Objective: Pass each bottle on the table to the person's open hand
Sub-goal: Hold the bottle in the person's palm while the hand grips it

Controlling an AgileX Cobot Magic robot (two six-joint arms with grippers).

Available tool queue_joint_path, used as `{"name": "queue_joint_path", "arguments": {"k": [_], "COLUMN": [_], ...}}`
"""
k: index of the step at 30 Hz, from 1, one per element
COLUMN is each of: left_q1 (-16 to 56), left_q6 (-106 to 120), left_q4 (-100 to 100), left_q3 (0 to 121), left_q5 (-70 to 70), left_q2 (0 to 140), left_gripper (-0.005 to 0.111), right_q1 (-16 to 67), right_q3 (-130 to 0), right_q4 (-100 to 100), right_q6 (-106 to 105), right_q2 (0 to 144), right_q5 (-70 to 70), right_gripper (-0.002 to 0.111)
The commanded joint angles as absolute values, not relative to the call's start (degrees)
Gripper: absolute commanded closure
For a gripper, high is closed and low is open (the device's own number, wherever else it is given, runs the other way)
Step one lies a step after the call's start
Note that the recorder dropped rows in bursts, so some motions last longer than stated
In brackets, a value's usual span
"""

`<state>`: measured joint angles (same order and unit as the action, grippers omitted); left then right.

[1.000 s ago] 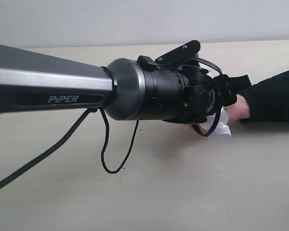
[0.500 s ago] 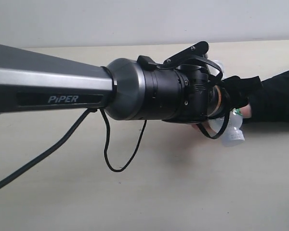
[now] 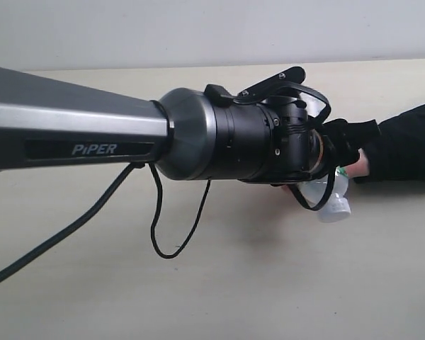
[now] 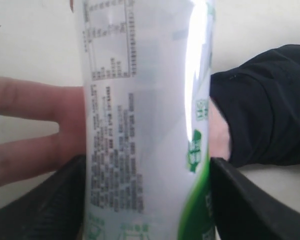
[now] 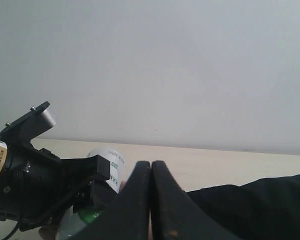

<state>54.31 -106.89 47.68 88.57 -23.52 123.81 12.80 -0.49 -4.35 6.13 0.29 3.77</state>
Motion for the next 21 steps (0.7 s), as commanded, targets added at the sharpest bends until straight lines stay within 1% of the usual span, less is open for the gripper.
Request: {"name": "queue_joint_path", "arguments": {"k": [1, 7, 17, 19, 20, 21], "left_q1": [54.2, 53.8, 53.8, 53.8, 53.8, 53.8], "left_q6": [-106.4, -106.4, -103.6, -101.2, -100.5, -99.9], "left_q4": [47.5, 47.5, 45.1, 44.2, 44.2, 44.2], "left_q3": [88.5, 88.5, 88.5, 88.5, 88.5, 88.5], "left_q5": [-24.8, -27.6, -27.3, -27.2, -27.0, -26.9], "left_q2": [123.7, 123.7, 123.7, 123.7, 123.7, 123.7], "left_gripper": [0.063, 0.063, 0.063, 0.056, 0.042, 0.037], "right_q1": [12.6, 12.6, 12.6, 12.6, 12.6, 12.6], "right_q3": [-0.3, -0.3, -0.3, -0.3, -0.3, -0.3], "right_q4": [-4.4, -4.4, -4.4, -4.4, -4.4, -4.4], "right_q6": [6.1, 6.1, 6.1, 6.1, 6.1, 6.1], "right_q2": [0.0, 0.0, 0.0, 0.0, 0.0, 0.0], "right_q5": [3.8, 3.8, 3.8, 3.8, 3.8, 3.8], "right_gripper": [0.108, 0.108, 0.108, 0.108, 0.108, 0.108]}}
